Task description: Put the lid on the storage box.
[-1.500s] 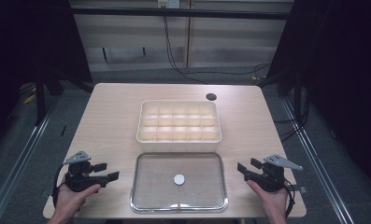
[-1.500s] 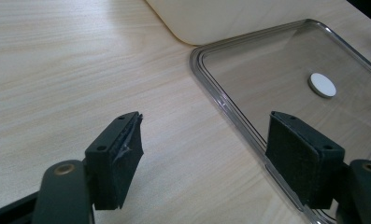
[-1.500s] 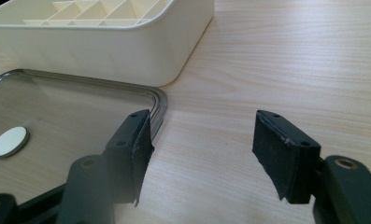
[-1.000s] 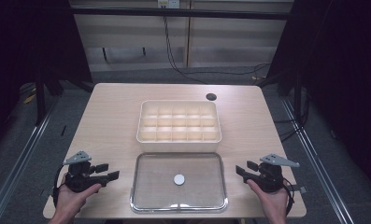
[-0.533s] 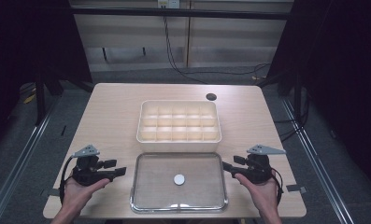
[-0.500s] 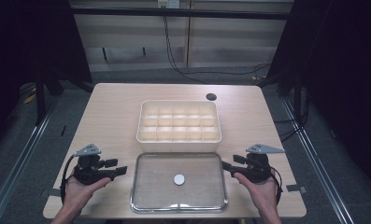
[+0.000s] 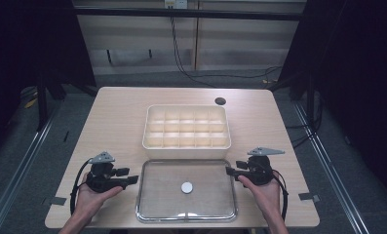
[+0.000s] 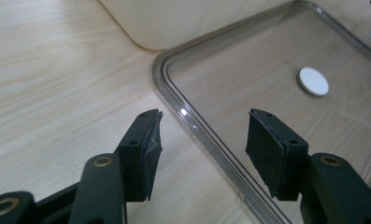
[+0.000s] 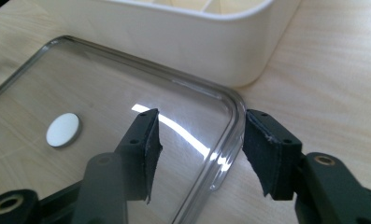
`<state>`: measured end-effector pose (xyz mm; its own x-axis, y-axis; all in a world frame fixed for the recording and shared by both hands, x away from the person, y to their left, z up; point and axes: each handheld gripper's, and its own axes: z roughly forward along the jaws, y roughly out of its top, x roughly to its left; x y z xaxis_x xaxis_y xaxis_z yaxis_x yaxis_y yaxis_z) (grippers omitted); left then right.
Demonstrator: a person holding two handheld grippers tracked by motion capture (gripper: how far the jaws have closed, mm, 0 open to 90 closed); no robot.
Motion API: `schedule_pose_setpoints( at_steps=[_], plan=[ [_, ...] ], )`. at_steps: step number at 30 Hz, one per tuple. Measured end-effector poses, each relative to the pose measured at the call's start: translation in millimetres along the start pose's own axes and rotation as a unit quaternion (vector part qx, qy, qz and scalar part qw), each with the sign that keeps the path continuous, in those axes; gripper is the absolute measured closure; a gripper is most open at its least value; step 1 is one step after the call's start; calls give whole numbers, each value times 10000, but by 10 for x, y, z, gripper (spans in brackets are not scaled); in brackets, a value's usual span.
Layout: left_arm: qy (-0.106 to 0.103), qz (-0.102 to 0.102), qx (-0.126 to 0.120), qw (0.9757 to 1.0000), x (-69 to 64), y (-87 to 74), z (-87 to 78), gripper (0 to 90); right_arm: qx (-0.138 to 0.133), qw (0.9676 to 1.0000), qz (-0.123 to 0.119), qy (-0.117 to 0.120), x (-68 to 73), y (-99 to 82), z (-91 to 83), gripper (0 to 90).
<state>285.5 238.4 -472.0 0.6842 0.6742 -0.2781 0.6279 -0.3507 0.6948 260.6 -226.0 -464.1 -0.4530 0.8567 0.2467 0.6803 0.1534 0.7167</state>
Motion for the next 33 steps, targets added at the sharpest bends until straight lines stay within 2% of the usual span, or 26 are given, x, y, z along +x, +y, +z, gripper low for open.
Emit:
schedule_pose_setpoints(
  at_steps=[2, 7, 12, 14, 15, 17, 20, 22, 27, 29, 31, 33],
  plan=[
    [-99, 10, 57, 9999, -10, -10, 31, 479, 46, 10000, 69, -9, -19, -41, 35, 484],
    [-79, 42, 217, 9997, -27, -42, 105, 487, 117, 9998, 126, -84, -49, -91, 59, 497],
    [-82, 47, 295, 9995, -49, -30, 180, 499, 157, 9996, 230, -42, -83, -113, 65, 501],
    [-129, 16, 305, 9995, -57, -22, 200, 518, 197, 9996, 211, -44, -91, -116, 91, 510],
    [-132, 69, 306, 9994, -74, 1, 233, 530, 213, 9995, 209, -70, -93, -117, 110, 518],
    [-201, 2, 320, 9993, -80, 10, 266, 541, 233, 9994, 253, -65, -95, -117, 131, 534],
    [-135, 173, 420, 9989, -108, 5, 305, 545, 285, 9992, 284, -74, -113, -122, 163, 545],
    [-103, 178, 426, 9989, -117, 3, 315, 546, 323, 9988, 355, -83, -139, -134, 182, 547],
    [-174, 193, 515, 9983, -122, -12, 331, 546, 378, 9984, 407, -119, -163, -156, 184, 554],
    [-121, 213, 557, 9981, -130, -18, 337, 545, 368, 9986, 370, -123, -159, -166, 201, 561],
    [-150, 141, 524, 9984, -118, -23, 337, 547, 405, 9984, 351, -156, -144, -167, 211, 560],
    [-142, 192, 537, 9983, -114, -25, 332, 562, 420, 9984, 343, -166, -134, -169, 223, 567]
  ],
)
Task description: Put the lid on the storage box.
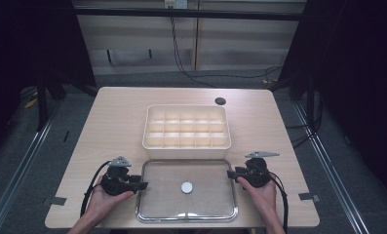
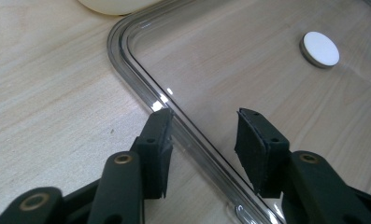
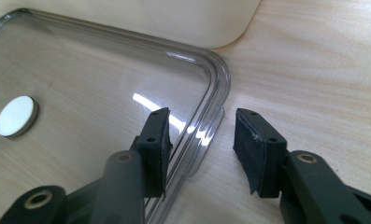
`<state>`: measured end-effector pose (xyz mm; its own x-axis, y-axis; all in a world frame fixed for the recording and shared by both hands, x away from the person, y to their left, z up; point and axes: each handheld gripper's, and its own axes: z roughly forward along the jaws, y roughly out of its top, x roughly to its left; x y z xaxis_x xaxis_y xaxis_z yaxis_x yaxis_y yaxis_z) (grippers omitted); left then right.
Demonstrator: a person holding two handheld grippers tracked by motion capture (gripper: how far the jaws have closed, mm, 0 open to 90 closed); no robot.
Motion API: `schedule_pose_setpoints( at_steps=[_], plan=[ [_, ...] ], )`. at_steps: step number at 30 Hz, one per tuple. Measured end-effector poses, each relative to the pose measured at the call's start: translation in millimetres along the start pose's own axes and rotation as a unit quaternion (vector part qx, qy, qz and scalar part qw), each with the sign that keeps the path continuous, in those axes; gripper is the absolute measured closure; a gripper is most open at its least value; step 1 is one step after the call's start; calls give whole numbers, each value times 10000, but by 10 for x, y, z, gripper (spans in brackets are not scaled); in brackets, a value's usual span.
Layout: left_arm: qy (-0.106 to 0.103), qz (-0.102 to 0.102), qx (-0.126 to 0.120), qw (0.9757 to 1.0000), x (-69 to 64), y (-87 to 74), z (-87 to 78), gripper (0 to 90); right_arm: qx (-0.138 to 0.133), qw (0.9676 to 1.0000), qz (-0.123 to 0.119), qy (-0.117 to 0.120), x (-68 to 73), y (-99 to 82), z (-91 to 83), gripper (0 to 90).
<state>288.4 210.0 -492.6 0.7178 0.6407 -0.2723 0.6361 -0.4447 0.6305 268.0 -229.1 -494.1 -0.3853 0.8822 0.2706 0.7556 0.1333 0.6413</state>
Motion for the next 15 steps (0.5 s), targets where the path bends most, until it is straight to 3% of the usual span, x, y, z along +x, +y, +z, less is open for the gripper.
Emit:
schedule_pose_setpoints(
  at_steps=[8, 15],
  plan=[
    [-9, -1, -12, 10000, -6, -8, -2, 570, 25, 9999, -102, -84, 36, -9, 35, 579],
    [38, 114, 19, 9999, -32, -18, -6, 588, -15, 9999, 5, -109, 74, -23, 46, 593]
  ],
)
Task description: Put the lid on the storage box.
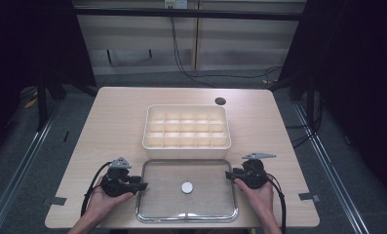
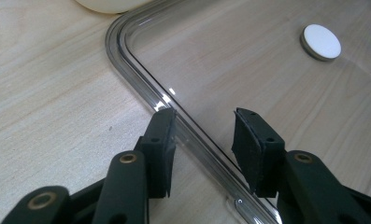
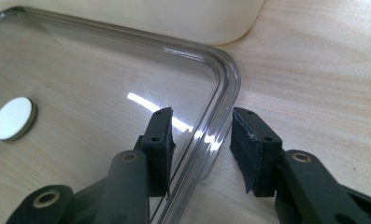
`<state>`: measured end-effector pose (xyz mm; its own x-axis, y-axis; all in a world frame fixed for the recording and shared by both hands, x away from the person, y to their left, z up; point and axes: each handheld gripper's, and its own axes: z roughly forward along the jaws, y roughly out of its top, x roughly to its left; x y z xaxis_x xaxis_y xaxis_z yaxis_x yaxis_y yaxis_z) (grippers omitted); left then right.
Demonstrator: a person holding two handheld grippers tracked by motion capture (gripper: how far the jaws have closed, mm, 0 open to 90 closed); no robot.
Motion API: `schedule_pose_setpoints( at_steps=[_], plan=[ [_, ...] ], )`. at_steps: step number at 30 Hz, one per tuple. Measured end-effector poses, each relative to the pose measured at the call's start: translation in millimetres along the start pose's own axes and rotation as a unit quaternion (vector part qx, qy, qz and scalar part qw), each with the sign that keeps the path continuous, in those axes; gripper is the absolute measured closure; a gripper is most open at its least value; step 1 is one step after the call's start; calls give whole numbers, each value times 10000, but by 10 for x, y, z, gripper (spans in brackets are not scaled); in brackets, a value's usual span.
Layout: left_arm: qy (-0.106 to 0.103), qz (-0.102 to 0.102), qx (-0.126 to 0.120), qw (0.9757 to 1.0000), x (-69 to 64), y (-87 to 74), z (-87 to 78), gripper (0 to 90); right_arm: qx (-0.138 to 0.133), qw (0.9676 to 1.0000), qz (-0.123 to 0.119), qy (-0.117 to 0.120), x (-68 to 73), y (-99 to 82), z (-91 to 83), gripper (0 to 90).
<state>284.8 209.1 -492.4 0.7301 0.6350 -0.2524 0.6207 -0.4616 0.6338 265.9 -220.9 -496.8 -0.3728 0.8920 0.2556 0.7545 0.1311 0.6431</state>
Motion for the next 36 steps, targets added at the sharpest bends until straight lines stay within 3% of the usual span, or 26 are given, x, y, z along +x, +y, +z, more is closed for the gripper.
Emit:
schedule_pose_setpoints(
  at_steps=[7, 12, 15, 17, 18, 20, 22, 25, 30, 36],
  plan=[
    [-32, 14, 7, 10000, -24, -3, 7, 602, -7, 9996, 271, 12, -9, -30, -34, 590],
    [-24, 6, 19, 10000, -18, -6, 1, 613, -101, 9973, 704, 173, -40, -57, -44, 583],
    [-28, -1, 25, 10000, -18, -9, -3, 617, -163, 9934, 1060, 407, -100, -82, -54, 605],
    [-34, -14, 36, 10000, -16, -9, -6, 619, -214, 9892, 1328, 585, -146, -107, -57, 622],
    [-23, -5, 41, 10000, -15, -8, -7, 622, -221, 9854, 1533, 706, -182, -124, -60, 634],
    [-33, 0, 40, 10000, -14, -9, -6, 627, -231, 9814, 1699, 860, -215, -144, -62, 644],
    [-38, 13, 42, 10000, -14, -8, -6, 627, -205, 9779, 1768, 1096, -221, -161, -36, 658],
    [-40, 5, 48, 10000, -10, -7, -7, 628, -207, 9788, 1742, 1062, -207, -148, -31, 656],
    [-34, -15, 30, 10000, -8, -7, -5, 628, -181, 9785, 1663, 1208, -229, -148, -26, 642],
    [-7, -46, 9, 10000, 11, -9, -11, 627, -219, 9753, 1605, 1502, -234, -139, -21, 638]
  ],
)
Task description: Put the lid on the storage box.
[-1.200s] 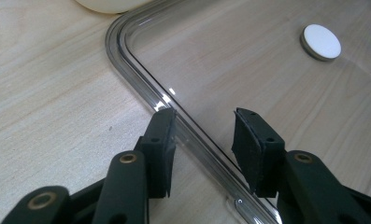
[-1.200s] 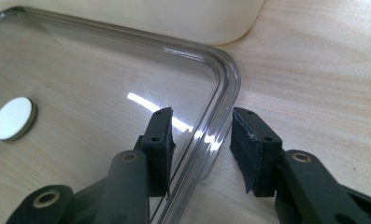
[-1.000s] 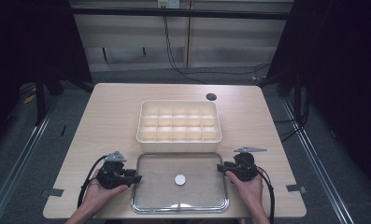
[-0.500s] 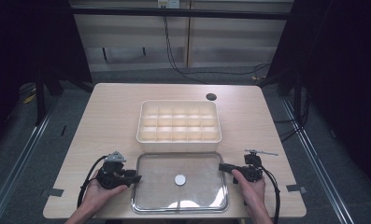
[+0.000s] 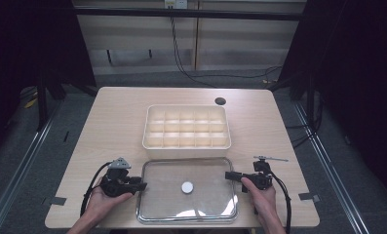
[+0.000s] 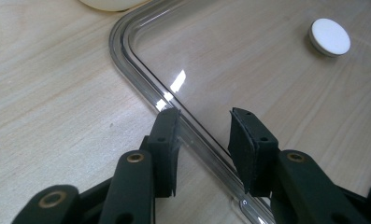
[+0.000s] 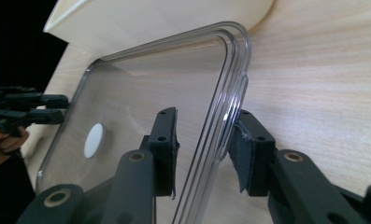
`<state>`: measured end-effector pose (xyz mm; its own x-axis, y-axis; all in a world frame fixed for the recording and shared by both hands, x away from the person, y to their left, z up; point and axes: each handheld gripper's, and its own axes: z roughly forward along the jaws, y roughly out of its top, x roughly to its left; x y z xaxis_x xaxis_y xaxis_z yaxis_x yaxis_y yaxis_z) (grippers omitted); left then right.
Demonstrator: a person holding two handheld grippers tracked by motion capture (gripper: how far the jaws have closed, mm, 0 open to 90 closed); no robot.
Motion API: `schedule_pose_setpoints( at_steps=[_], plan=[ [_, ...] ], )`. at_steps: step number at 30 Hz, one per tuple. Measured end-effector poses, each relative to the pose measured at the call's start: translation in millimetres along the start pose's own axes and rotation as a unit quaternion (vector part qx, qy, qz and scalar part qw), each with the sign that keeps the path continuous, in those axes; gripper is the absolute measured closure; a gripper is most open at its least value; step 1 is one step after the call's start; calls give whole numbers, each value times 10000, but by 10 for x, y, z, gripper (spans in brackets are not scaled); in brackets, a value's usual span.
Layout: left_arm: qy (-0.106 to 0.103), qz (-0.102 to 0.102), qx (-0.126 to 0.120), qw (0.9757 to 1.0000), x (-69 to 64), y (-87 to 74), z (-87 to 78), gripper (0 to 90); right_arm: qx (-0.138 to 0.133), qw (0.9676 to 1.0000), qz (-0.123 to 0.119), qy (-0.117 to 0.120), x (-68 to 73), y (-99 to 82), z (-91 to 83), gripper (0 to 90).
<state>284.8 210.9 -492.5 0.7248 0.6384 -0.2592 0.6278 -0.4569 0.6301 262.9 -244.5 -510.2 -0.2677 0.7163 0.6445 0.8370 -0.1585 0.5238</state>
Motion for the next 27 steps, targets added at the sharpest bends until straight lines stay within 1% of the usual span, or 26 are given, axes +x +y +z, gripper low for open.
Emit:
schedule_pose_setpoints(
  at_steps=[3, 5, 10, 11, 13, 15, 17, 19, 21, 22, 25, 27],
  plan=[
    [-13, -32, -2, 10000, 11, 0, -3, 626, 10, 9998, -85, 152, 0, 6, -17, 643],
    [-47, -101, -58, 9999, 21, -4, 2, 617, 43, 9996, -74, 287, 2, 4, -12, 646],
    [-53, -86, -35, 9999, 29, -4, -4, 617, 35, 9994, -79, 326, 5, 7, -4, 644],
    [-67, -111, -28, 9999, 32, -4, -6, 617, 36, 9994, -95, 319, 4, 7, 2, 633],
    [-95, -127, -45, 9999, 40, -7, -7, 617, 74, 9996, -70, 282, 4, 4, 17, 619],
    [-104, -134, -43, 9998, 45, -8, -9, 617, 88, 9996, -85, 235, 4, 4, 27, 624],
    [-47, -160, -83, 9998, 38, -11, -4, 616, 61, 9998, -54, 186, 3, -6, 39, 633],
    [-40, -156, -87, 9998, 41, -10, -4, 613, -27, 9999, -40, 160, 5, -10, 42, 653],
    [-41, -179, -119, 9998, 50, -12, -2, 612, -119, 9997, 9, 233, 5, -3, 24, 681],
    [-48, -180, -126, 9997, 50, -12, -1, 610, -175, 9994, -23, 297, 9, 0, 7, 694],
    [-81, -194, -116, 9997, 54, -8, -2, 576, -380, 9985, -98, 381, 41, -2, -31, 716],
    [-124, -241, -146, 9995, 59, -8, 0, 547, -478, 9980, -127, 404, 68, -2, -62, 726]
  ],
)
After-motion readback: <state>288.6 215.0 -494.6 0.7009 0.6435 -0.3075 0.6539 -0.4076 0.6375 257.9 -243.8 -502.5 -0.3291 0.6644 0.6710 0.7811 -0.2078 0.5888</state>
